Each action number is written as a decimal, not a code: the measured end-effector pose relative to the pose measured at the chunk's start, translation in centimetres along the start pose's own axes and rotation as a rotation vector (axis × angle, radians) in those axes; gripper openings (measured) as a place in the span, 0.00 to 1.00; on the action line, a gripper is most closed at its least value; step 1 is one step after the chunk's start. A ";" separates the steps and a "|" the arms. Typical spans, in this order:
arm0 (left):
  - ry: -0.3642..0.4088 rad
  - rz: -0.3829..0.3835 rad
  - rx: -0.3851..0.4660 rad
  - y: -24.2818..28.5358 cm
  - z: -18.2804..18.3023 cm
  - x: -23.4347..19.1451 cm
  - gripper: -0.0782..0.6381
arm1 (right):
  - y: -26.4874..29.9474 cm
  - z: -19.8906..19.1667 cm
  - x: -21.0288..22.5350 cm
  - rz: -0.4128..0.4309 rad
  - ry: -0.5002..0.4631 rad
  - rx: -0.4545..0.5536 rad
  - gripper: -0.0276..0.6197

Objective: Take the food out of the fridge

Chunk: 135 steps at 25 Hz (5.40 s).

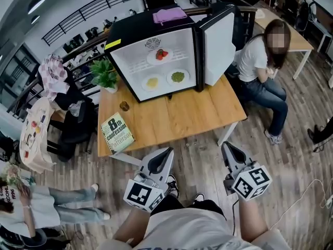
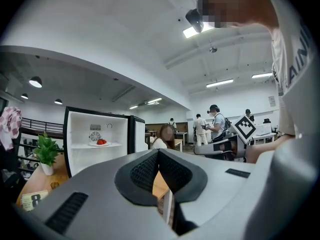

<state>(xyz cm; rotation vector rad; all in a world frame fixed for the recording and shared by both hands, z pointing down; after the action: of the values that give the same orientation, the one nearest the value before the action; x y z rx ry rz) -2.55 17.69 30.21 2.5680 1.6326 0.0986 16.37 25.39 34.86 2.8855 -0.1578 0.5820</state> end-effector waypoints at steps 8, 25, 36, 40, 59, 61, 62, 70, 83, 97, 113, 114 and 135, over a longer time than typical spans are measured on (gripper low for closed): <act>-0.026 -0.067 0.023 4.3 -0.6 -3.3 0.12 | 3.3 1.7 1.7 -0.061 -0.032 -0.009 0.07; -0.097 -0.075 0.010 8.8 -2.3 -23.0 0.12 | 23.1 2.6 -1.3 -0.127 -0.051 -0.095 0.07; -0.102 -0.018 -0.009 11.0 -3.2 -25.1 0.12 | 27.5 2.0 2.8 -0.103 0.074 -0.128 0.07; -0.108 0.020 -0.007 12.1 -2.5 -24.4 0.12 | 28.5 2.4 4.8 -0.074 0.122 -0.150 0.07; -0.111 0.133 -0.037 17.0 -4.5 -25.0 0.12 | 42.1 -5.9 16.1 -0.156 0.793 -0.218 0.22; -0.121 0.136 -0.047 17.0 -5.0 -24.9 0.12 | 43.3 -7.1 17.1 -0.193 0.870 -0.208 0.22; -0.120 0.136 -0.053 16.9 -5.4 -24.9 0.12 | 43.8 -7.5 17.6 -0.207 0.903 -0.199 0.22; -0.165 0.148 -0.085 16.4 -6.6 -25.4 0.12 | 45.9 -9.2 19.3 -0.253 1.039 -0.169 0.22; -0.197 0.150 -0.097 16.0 -7.4 -26.1 0.12 | 47.9 -9.9 20.2 -0.274 1.127 -0.113 0.22; -0.188 0.142 -0.108 15.3 -7.7 -26.1 0.12 | 47.1 -9.4 19.7 -0.145 1.206 0.019 0.08; -0.125 0.089 -0.074 15.5 -6.9 -24.5 0.12 | 41.5 -9.4 15.1 -0.010 1.223 0.011 0.08; -0.127 0.087 -0.071 15.6 -6.8 -24.4 0.12 | 40.8 -9.4 14.8 -0.003 1.223 0.003 0.08; -0.099 -0.060 -0.076 17.8 -6.2 -19.9 0.12 | 23.3 -13.3 18.7 -0.100 1.107 -0.099 0.09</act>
<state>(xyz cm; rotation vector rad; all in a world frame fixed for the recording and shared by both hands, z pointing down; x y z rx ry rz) 4.35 -7.49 38.40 2.4259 1.6361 0.0281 25.26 4.18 58.11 2.0555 0.1212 1.9125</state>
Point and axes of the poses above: the fingertips, and each gripper's own axes: y forward along the fingers, x to its right, z out of its top, the point moved 3 cm from there along -y, backward along the fingers, and after that the axes turned 2 degrees about -x, right-handed, at the moved point
